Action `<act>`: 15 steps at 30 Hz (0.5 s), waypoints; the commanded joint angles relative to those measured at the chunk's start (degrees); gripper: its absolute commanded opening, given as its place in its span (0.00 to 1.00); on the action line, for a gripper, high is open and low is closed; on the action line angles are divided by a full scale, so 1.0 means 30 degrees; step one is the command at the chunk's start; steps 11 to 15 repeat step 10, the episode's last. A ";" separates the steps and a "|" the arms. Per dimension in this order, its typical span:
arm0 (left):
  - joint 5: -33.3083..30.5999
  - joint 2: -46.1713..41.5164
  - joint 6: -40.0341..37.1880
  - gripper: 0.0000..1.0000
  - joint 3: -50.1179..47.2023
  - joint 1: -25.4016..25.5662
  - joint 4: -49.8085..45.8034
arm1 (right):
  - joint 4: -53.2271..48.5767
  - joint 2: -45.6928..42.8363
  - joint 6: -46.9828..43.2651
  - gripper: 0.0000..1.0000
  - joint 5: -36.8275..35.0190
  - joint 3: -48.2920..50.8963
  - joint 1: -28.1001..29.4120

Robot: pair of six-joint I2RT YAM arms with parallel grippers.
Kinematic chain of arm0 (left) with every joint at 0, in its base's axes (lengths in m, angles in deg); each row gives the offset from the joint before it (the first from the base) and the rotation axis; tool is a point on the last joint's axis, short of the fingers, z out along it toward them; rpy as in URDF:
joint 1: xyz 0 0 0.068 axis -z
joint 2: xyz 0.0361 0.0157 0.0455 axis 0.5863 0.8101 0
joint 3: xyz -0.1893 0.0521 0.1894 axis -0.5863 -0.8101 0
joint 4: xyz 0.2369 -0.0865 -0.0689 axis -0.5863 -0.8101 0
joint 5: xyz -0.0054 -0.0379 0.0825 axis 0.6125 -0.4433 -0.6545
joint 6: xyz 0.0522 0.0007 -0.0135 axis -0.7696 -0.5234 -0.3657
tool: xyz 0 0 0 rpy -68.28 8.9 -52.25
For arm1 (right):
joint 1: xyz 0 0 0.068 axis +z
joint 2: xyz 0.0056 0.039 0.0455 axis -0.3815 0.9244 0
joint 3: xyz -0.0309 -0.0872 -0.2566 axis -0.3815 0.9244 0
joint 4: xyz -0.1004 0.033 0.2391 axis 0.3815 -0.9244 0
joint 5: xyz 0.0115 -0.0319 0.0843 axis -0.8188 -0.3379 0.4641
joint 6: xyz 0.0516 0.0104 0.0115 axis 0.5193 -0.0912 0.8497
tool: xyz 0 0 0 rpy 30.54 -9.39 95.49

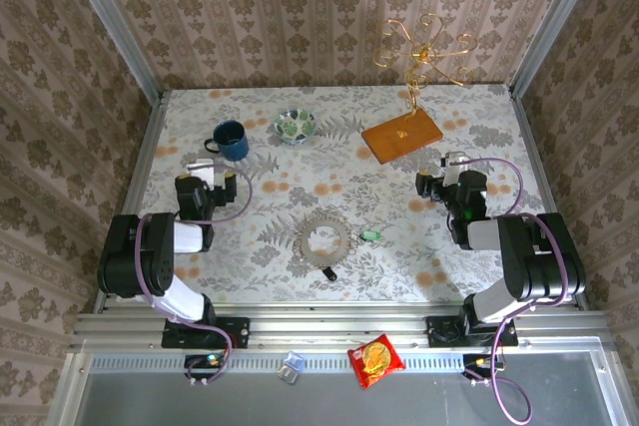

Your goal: Put the keys on the keyring

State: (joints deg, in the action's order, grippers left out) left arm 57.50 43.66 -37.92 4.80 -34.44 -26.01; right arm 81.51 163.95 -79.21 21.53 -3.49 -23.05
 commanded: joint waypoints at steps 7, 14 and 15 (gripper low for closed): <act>0.0695 -0.0034 -0.0375 1.00 0.0605 -0.0045 -0.0233 | -0.0012 0.0069 0.0297 0.85 -0.0360 -0.0489 -0.0115; 0.0815 -0.0072 -0.0349 1.00 0.0554 -0.0126 -0.0131 | 0.0028 0.0039 0.0305 1.00 -0.0347 -0.0460 -0.0115; 0.0815 -0.0072 -0.0349 1.00 0.0554 -0.0126 -0.0131 | 0.0028 0.0039 0.0305 1.00 -0.0347 -0.0460 -0.0115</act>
